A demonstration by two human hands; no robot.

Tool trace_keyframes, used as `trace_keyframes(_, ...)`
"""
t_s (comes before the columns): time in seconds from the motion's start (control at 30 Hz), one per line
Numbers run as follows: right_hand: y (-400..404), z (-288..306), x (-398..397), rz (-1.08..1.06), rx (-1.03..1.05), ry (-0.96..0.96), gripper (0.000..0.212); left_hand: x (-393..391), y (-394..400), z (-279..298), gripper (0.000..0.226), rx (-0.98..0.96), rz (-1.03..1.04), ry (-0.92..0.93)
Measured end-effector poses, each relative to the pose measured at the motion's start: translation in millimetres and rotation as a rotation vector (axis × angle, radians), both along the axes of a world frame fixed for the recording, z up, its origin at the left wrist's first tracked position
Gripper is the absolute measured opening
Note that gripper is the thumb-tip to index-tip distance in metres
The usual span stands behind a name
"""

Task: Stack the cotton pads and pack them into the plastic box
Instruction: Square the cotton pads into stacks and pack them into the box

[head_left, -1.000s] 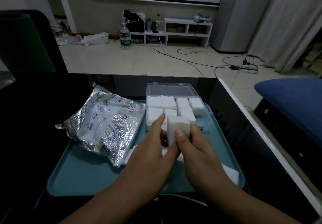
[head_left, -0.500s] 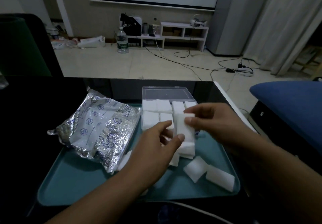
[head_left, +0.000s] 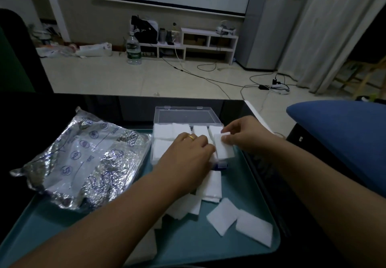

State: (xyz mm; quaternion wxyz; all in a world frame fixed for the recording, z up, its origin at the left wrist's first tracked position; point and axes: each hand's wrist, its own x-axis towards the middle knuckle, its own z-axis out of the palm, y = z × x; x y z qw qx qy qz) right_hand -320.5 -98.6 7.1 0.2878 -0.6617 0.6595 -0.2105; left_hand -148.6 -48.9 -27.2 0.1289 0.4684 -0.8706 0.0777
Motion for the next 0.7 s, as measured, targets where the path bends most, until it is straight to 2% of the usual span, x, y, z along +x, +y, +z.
trace_keyframes(0.1,-2.3,-3.6,-1.6,0.006,0.023,0.033,0.025,1.9,-2.5,-6.7,0.020,-0.006,0.010,-0.093)
trace_keyframes(0.23,-3.5,-5.9,-1.0,0.044,-0.007,0.112,0.023,6.3,-5.8,-15.4,0.015,-0.009,0.004,-0.052)
trace_keyframes(0.4,-10.1,-14.9,-2.8,0.011,-0.033,0.243,0.019,4.0,-7.4,-12.8,0.016,-0.020,-0.001,-0.065)
trace_keyframes(0.47,-8.8,-20.1,-4.9,-0.027,-0.040,0.287,0.028,3.3,-6.8,-11.2,0.018,-0.023,0.016,-0.082)
trace_keyframes(0.6,1.5,-30.6,-10.6,-0.072,-0.146,0.238,0.040,4.2,-6.2,-10.8,0.030,0.006,0.031,-0.060)
trace_keyframes(0.7,8.9,-32.6,-9.9,-0.051,-0.276,0.236,0.032,7.2,-8.0,-13.5,0.030,0.013,0.054,0.006)
